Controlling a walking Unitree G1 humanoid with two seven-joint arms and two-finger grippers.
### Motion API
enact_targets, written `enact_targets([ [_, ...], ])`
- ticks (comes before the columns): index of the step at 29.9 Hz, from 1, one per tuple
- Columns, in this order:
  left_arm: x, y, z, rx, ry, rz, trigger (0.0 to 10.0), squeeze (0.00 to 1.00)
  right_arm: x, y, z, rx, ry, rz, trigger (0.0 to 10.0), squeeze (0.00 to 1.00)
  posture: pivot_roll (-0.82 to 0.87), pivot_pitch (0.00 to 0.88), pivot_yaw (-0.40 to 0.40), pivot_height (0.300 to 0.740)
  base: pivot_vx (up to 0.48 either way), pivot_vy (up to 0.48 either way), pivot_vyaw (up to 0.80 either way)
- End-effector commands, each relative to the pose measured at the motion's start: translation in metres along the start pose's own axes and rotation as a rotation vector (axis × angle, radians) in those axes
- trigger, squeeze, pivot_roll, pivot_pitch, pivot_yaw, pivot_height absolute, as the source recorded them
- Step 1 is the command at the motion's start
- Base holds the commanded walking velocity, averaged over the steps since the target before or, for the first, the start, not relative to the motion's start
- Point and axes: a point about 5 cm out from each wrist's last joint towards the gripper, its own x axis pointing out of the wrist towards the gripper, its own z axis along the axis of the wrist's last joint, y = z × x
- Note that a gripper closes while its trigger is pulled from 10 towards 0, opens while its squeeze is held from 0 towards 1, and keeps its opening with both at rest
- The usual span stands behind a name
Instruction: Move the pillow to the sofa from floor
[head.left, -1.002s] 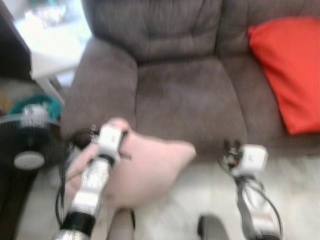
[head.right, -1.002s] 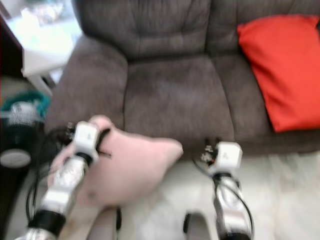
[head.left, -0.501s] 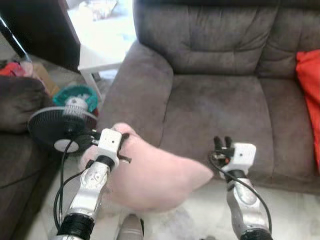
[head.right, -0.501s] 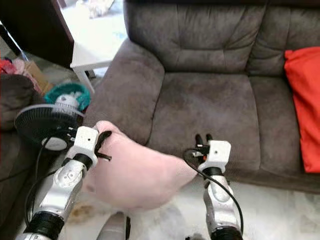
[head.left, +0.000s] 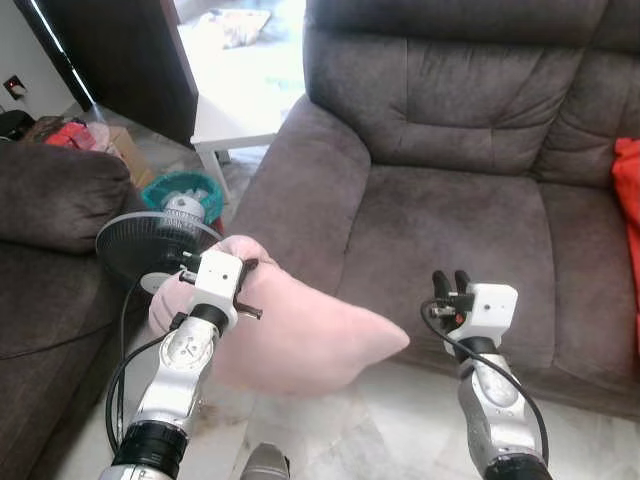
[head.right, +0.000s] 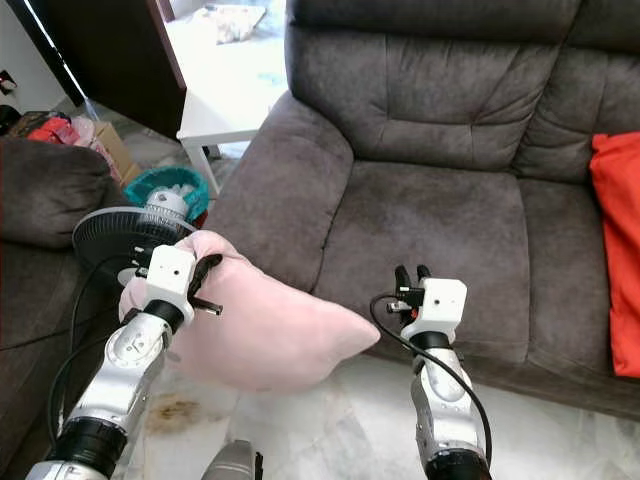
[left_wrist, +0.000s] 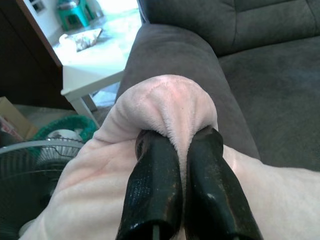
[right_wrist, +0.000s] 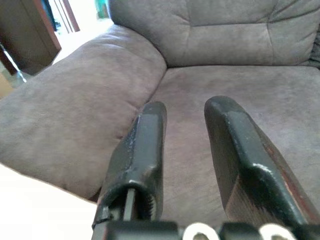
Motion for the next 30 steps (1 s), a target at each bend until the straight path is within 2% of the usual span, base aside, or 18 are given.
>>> enact_targets([
  [1,0.006,0.009,0.025,0.012,-0.119,0.028,10.0,0.00,0.000,0.002,-0.006,-0.012,0.043,0.022,10.0,0.00,0.15,0.066,0.049,0.740,0.000,0.000,0.00],
  [4,0.006,0.008,0.025,0.010,-0.119,0.027,10.0,0.00,-0.002,0.003,-0.009,-0.033,0.067,0.050,10.0,0.00,0.15,0.068,0.049,0.740,0.000,0.000,0.00],
  [6,0.007,0.007,0.025,0.008,-0.117,0.023,10.0,0.00,-0.004,-0.002,-0.022,-0.094,0.164,0.057,10.0,0.00,0.15,0.078,0.048,0.740,0.000,0.000,0.00],
  [9,0.007,0.005,0.025,0.006,-0.111,0.003,10.0,0.00,-0.007,-0.006,-0.029,-0.234,0.232,0.119,10.0,0.00,0.15,0.087,0.048,0.740,0.000,0.000,0.00],
  [12,0.006,0.004,0.024,0.010,-0.104,-0.018,10.0,0.00,-0.007,-0.006,-0.029,-0.243,0.241,0.157,10.0,0.00,0.15,0.090,0.048,0.740,0.000,0.000,0.00],
  [14,0.006,0.002,0.022,0.028,-0.087,-0.066,10.0,0.00,-0.008,-0.006,-0.030,-0.297,0.257,0.248,10.0,0.00,0.15,0.093,0.045,0.740,0.000,0.000,0.00],
  [16,0.006,0.001,0.022,0.033,-0.083,-0.078,10.0,0.00,-0.008,-0.006,-0.030,-0.309,0.265,0.269,10.0,0.00,0.15,0.094,0.044,0.740,0.000,0.000,0.00],
  [22,0.007,-0.003,0.025,0.052,-0.090,-0.136,10.0,0.00,-0.014,-0.007,-0.039,-0.392,0.367,0.444,10.0,0.00,0.15,0.090,0.032,0.740,0.000,0.000,0.00],
  [25,0.008,-0.008,0.027,0.054,-0.095,-0.170,10.0,0.00,-0.017,-0.007,-0.043,-0.417,0.387,0.480,10.0,0.00,0.15,0.084,0.030,0.740,0.000,0.000,0.00],
  [26,0.008,-0.009,0.028,0.053,-0.096,-0.180,10.0,0.00,-0.017,-0.007,-0.043,-0.417,0.388,0.477,10.0,0.67,0.15,0.078,0.029,0.740,0.000,0.000,0.00],
  [27,0.008,-0.013,0.029,0.057,-0.091,-0.218,10.0,0.00,-0.017,-0.007,-0.044,-0.420,0.396,0.475,10.0,1.00,0.15,0.071,0.028,0.740,0.000,0.000,0.00],
  [30,0.008,-0.019,0.027,0.080,-0.071,-0.285,10.0,0.00,-0.016,-0.009,-0.046,-0.472,0.419,0.484,10.0,1.00,0.15,0.059,0.029,0.740,0.000,0.000,0.00],
])
